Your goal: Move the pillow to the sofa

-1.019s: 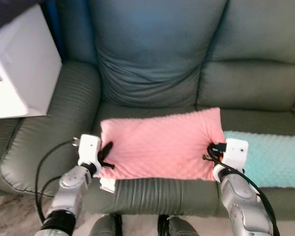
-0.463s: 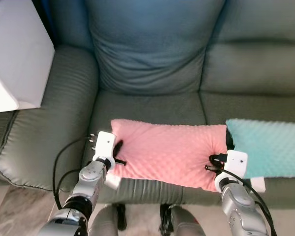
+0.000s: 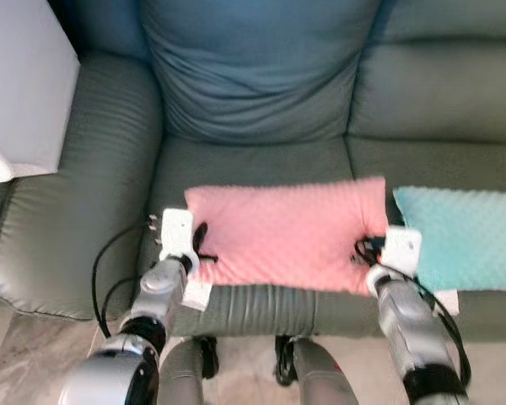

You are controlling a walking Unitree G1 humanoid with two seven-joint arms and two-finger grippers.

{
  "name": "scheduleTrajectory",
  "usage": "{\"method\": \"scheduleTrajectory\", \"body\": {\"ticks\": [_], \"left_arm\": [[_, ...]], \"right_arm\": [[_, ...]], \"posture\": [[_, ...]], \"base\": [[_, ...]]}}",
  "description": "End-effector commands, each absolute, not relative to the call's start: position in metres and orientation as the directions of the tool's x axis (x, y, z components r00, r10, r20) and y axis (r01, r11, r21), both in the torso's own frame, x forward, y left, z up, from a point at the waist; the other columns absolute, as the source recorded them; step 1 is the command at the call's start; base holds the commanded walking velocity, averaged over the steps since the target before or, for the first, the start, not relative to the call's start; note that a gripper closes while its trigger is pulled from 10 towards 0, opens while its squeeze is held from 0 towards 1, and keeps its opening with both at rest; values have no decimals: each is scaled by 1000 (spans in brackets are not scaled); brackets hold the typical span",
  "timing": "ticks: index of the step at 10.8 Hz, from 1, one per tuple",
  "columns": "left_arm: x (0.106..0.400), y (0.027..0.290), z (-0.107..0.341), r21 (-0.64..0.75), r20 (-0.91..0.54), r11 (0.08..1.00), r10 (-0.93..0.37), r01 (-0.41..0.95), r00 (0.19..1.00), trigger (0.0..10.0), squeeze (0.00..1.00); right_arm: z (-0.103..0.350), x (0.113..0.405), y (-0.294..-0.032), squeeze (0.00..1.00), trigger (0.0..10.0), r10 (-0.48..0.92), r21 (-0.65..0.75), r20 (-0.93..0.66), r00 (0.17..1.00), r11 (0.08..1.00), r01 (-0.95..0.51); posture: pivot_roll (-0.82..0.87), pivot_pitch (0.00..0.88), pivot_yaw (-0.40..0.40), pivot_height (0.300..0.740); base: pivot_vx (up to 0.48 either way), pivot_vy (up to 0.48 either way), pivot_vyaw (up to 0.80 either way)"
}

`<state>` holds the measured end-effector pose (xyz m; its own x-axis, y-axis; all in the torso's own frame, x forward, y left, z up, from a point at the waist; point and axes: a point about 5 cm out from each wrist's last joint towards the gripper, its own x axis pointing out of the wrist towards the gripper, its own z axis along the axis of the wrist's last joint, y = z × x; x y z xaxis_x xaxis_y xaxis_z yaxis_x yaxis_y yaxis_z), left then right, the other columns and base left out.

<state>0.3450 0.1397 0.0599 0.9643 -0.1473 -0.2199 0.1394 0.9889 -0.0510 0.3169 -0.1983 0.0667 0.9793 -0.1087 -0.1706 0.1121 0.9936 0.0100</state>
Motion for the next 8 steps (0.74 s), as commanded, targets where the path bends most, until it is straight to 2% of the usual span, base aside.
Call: {"method": "scheduleTrajectory", "body": {"ticks": [1,3,5,6,7,8], "left_arm": [[343,156,57,-42,-224,997,-75,67,972,10000,0],[350,169,67,-58,-204,998,-8,-4,979,10000,0],[356,164,75,-97,-186,995,-15,-3,982,10000,0],[357,160,76,-103,-184,995,-15,-4,983,10000,196],[358,157,76,-109,-183,994,-19,-1,983,10000,631],[358,155,76,-110,-183,994,-18,-2,983,10000,1000]], "right_arm": [[61,314,-203,0,10000,-137,-18,-179,974,991,135],[65,322,-198,0,10000,-135,-21,-144,980,991,134],[63,322,-199,0,10000,-143,-21,-129,981,990,142],[62,321,-201,773,10000,-153,-18,-123,981,988,152],[63,321,-203,1000,10000,-157,-14,-120,980,988,156],[63,322,-204,1000,10000,-162,-22,-114,980,987,161]], "posture": [[-150,451,6,740],[-151,451,5,740],[-153,454,6,740],[-156,457,7,740],[-158,458,8,740],[-160,459,8,740]], "base": [[0,0,0],[0,0,0],[0,0,0],[0,0,0],[0,0,0],[0,0,0]]}}
